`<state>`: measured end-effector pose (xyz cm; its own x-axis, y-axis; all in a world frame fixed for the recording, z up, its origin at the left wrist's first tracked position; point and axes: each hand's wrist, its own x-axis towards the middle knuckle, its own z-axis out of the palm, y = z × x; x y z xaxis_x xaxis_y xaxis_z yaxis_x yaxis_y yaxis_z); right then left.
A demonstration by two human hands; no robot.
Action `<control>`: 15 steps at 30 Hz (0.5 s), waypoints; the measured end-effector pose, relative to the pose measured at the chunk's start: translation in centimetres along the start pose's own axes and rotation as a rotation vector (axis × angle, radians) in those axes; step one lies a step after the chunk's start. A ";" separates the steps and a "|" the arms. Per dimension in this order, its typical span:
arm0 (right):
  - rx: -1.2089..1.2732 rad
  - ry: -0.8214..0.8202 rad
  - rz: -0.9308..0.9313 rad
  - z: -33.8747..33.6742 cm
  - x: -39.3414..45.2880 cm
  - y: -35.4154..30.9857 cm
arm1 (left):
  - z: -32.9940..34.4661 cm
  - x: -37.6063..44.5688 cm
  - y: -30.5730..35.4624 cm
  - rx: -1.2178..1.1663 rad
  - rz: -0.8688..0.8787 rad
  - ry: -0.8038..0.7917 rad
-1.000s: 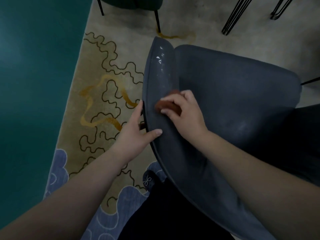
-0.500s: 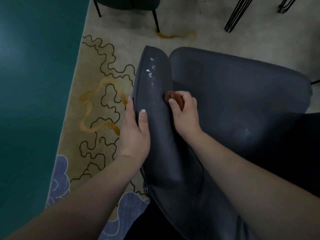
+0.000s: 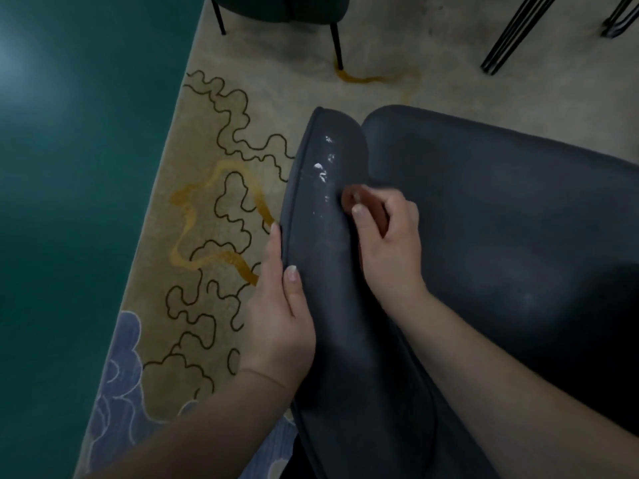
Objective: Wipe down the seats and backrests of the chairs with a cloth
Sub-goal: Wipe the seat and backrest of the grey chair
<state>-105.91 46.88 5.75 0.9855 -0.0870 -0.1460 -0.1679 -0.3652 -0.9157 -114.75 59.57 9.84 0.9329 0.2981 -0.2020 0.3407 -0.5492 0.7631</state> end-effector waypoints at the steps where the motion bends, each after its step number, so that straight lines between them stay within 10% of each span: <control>1: -0.016 -0.010 -0.071 -0.2 -1.6 0.2 | 0.0 0.0 0.0 -0.006 0.008 0.005; 15: -0.114 -0.088 -0.348 -0.5 -4.2 -0.1 | -0.1 0.0 -0.1 -0.017 0.014 -0.002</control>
<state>-110.03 46.81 6.60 0.9817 0.1386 0.1304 0.1804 -0.4599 -0.8695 -114.77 59.71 9.81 0.9377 0.2894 -0.1923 0.3258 -0.5396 0.7764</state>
